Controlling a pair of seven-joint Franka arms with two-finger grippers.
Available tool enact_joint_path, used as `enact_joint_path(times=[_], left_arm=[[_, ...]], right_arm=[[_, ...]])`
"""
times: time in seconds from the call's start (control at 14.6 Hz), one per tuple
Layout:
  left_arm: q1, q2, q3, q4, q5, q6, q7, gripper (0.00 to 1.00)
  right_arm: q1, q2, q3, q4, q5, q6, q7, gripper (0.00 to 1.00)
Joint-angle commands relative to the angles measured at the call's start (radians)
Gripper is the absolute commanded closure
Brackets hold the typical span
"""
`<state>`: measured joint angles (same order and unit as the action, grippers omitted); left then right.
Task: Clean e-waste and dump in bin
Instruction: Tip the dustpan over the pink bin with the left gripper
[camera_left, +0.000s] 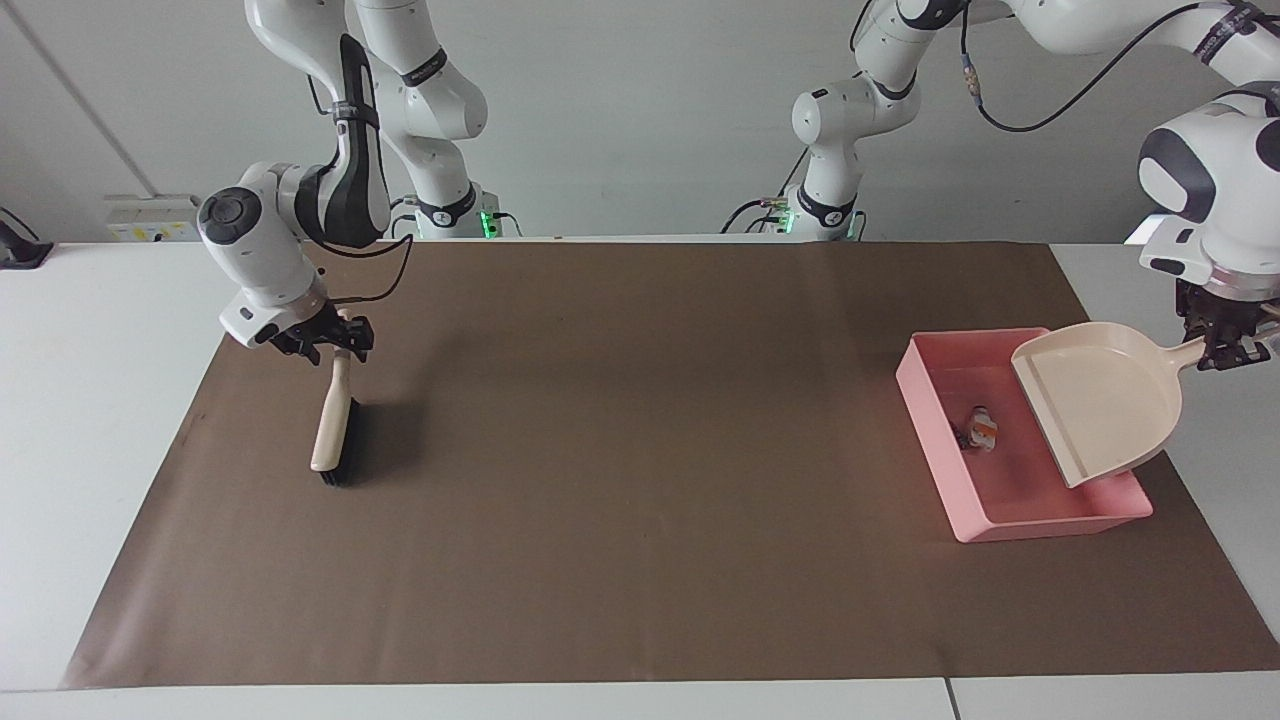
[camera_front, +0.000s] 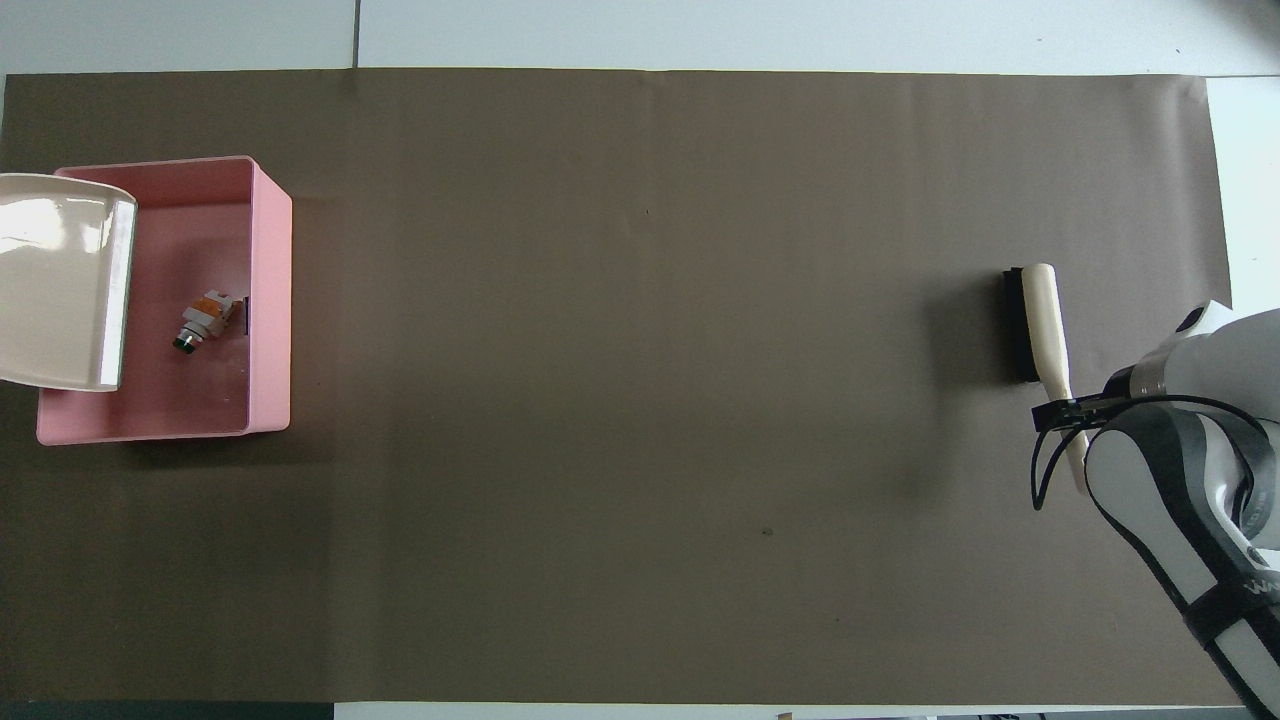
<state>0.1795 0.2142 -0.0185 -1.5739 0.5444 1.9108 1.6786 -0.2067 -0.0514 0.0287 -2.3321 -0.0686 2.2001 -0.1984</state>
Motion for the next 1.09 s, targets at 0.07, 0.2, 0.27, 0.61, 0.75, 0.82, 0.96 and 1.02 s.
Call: enact_joint_path(times=[0.07,0.2,0.27,0.61,0.75,0.82,0.96,1.02], left_arm=[[-0.063,0.011,0.012,0.014,0.142,-0.007,-0.053,0.99],[-0.08,0.001,0.011,0.024,0.18,-0.018,-0.042,0.98],[-0.08,-0.007,0.008,0.026,0.181,-0.038,-0.039,0.98],[-0.086,-0.091,-0.026,0.048,-0.004,-0.165,-0.008,0.96],[-0.08,-0.12,-0.021,0.048,-0.151,-0.202,0.021,0.97],[-0.08,-0.131,-0.021,0.046,-0.208,-0.225,0.032,0.97],[-0.087,-0.163,-0.023,-0.013,-0.294,-0.222,0.032,0.97],[-0.098,-0.179,-0.029,-0.052,-0.323,-0.213,0.027,0.97]], right_arm=[[-0.045,-0.008,0.008,0.166,-0.014,-0.065,0.008,0.0],[-0.042,-0.018,0.011,0.255,-0.013,-0.086,0.007,0.0],[-0.034,-0.027,0.019,0.284,0.003,-0.114,0.022,0.0],[0.041,-0.033,0.02,0.572,0.009,-0.461,0.305,0.0],[0.046,-0.012,0.02,0.693,0.009,-0.593,0.338,0.0],[0.047,0.013,0.022,0.755,0.01,-0.65,0.339,0.0],[0.052,0.031,0.029,0.798,0.013,-0.709,0.339,0.0],[0.061,0.03,0.037,0.806,0.029,-0.72,0.339,0.0]])
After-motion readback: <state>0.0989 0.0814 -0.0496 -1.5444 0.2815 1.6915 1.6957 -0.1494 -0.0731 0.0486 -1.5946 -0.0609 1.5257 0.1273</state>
